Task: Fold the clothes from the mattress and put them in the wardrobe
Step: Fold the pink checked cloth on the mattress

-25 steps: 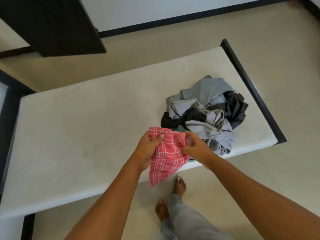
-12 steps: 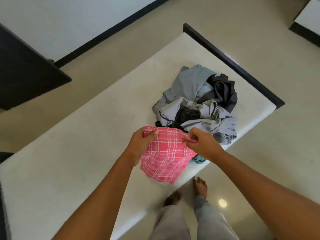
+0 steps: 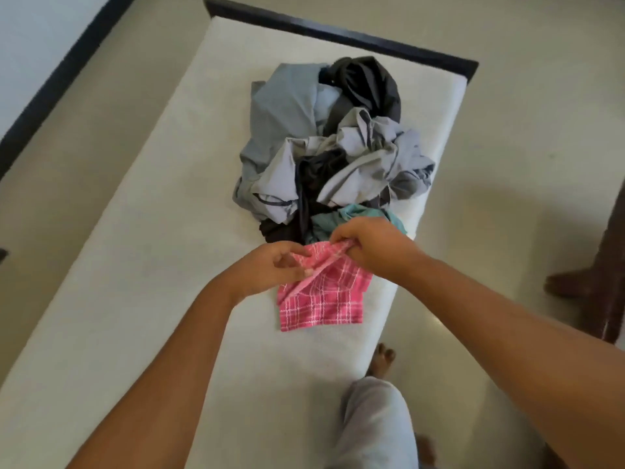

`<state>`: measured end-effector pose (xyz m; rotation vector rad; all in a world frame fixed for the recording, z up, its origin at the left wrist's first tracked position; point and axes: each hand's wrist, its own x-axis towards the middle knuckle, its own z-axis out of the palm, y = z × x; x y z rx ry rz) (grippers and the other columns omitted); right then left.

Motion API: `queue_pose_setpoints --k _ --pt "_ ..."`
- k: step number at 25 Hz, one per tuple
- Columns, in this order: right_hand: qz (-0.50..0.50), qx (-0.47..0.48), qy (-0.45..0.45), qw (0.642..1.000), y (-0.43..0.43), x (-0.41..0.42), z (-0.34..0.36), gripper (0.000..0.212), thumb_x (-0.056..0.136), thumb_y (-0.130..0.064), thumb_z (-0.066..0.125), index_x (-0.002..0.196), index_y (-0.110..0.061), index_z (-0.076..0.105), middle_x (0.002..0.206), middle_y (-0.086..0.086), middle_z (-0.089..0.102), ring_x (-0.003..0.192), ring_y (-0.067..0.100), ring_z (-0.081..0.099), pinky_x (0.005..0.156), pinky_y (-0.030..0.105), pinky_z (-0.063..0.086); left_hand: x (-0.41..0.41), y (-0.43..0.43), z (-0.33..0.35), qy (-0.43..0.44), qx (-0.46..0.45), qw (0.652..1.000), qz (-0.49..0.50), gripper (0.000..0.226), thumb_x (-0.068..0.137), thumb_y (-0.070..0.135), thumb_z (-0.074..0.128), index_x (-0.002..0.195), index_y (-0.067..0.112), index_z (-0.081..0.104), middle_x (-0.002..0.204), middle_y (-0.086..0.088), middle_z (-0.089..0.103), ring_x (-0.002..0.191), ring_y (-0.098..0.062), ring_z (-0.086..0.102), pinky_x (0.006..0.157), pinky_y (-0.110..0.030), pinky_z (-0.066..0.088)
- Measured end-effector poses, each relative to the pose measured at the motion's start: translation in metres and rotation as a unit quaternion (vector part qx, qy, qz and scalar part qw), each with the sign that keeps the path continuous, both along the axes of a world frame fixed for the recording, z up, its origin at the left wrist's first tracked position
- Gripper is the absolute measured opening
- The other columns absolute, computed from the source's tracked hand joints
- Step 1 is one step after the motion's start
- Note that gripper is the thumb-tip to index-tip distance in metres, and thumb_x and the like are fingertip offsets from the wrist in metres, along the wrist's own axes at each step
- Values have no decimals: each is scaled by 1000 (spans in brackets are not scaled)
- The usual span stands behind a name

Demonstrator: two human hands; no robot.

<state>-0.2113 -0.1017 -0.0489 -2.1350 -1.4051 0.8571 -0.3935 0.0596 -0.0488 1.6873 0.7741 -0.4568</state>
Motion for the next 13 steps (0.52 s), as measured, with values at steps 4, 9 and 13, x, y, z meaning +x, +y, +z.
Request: queue_pose_setpoints --k 4,9,13 --pt "-75 48 -12 996 -12 -35 -37 18 88 -13 65 102 -23 60 86 2 67 78 24 62 70 46 54 26 -21 -40 -94 64 990 -87 27 87 32 81 111 25 70 104 2 78 99 -17 74 93 -43 59" --pt "-197 168 -99 961 -31 -74 -95 16 89 -19 69 104 -19 73 98 2 61 87 18 55 76 33 45 9 -31 -99 -217 130 965 -75 14 91 29 72 102 20 73 95 -9 78 84 -25 75 79 -43 62" --pt "-297 218 -122 922 -38 -159 -118 15 85 -16 66 99 -19 70 83 -3 67 73 15 59 65 34 49 -46 -28 -130 -272 12 961 -43 44 94 44 64 102 2 73 89 -20 70 76 -28 61 74 -40 51"
